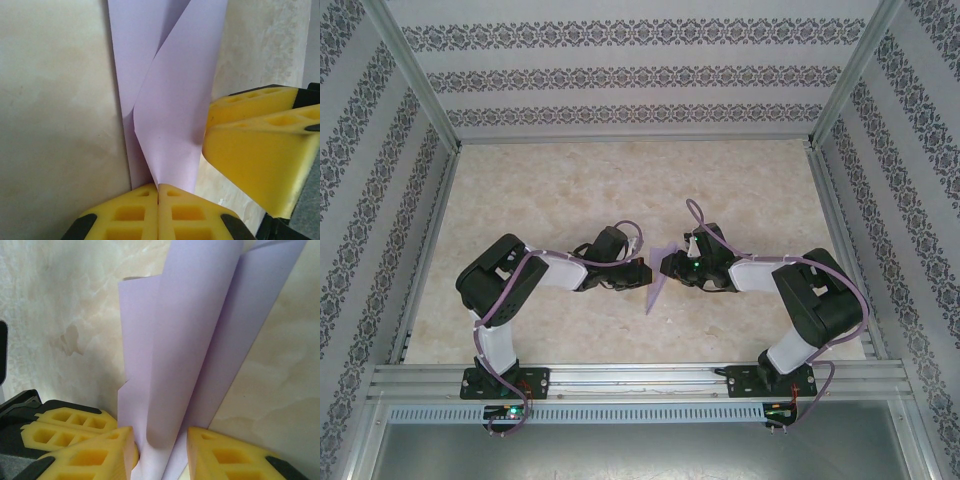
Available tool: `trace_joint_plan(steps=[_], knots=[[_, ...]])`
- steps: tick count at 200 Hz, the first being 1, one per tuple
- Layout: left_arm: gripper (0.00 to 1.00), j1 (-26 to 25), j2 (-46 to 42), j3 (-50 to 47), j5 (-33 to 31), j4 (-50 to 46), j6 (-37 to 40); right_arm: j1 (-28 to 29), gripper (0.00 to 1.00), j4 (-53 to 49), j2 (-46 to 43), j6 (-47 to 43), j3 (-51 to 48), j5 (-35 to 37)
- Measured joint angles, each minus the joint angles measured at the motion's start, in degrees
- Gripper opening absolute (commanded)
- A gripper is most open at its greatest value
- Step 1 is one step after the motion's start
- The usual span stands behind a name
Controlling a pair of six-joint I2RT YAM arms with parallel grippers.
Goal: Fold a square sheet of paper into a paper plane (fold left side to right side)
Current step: Fold the wing for the fifth time at the center of the table.
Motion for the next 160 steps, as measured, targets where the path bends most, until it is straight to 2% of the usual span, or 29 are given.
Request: trace_joint_plan(steps=[160], knots=[[0.04, 0.76, 1.38, 2.56, 3.02, -3.82, 0.0, -0.02, 0.33, 0.44, -1.9, -0.24, -1.49, 1.55]])
